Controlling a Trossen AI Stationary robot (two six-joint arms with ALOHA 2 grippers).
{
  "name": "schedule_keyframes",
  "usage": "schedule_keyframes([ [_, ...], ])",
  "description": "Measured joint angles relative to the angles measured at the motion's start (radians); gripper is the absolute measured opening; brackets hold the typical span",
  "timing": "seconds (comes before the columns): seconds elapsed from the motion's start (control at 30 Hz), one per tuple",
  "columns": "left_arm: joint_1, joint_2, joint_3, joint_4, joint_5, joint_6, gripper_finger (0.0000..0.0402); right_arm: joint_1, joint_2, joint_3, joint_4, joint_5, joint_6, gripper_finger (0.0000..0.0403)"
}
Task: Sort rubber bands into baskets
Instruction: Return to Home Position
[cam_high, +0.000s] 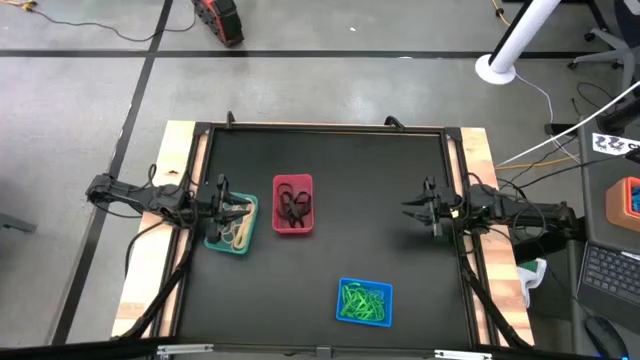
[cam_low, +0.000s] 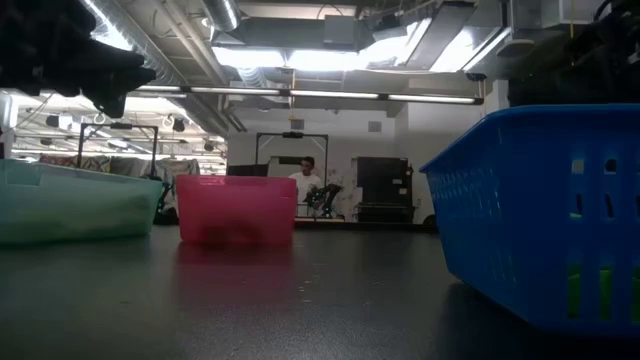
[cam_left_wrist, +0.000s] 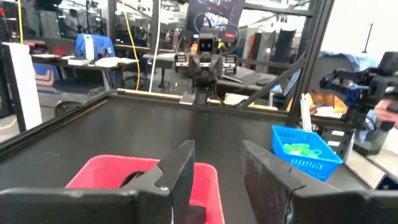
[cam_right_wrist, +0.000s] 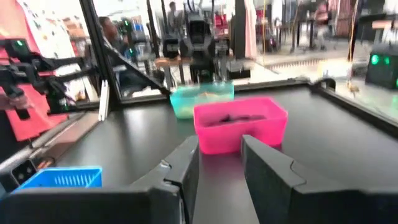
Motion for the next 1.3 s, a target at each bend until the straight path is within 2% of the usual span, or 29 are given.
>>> schedule_keyframes([
  [0.3,0.000,0.003,0.000,-0.019,0.000,0.157,0.0129,0.000,-0.001,-0.029,0.065,0.010,-0.062,0.0122],
  [0.47,0.000,0.004,0.000,-0.019,-0.001,0.278,0.0129,0.000,-0.001,-0.029,0.062,0.072,-0.127,0.0122],
  [0.6,0.000,0.004,0.000,-0.019,0.000,0.316,0.0129,0.000,0.008,-0.030,0.063,0.093,-0.132,0.0122],
  [1.3,0.000,0.004,0.000,-0.019,0.000,0.238,0.0129,0.000,0.009,-0.032,0.066,0.093,-0.133,0.0122],
])
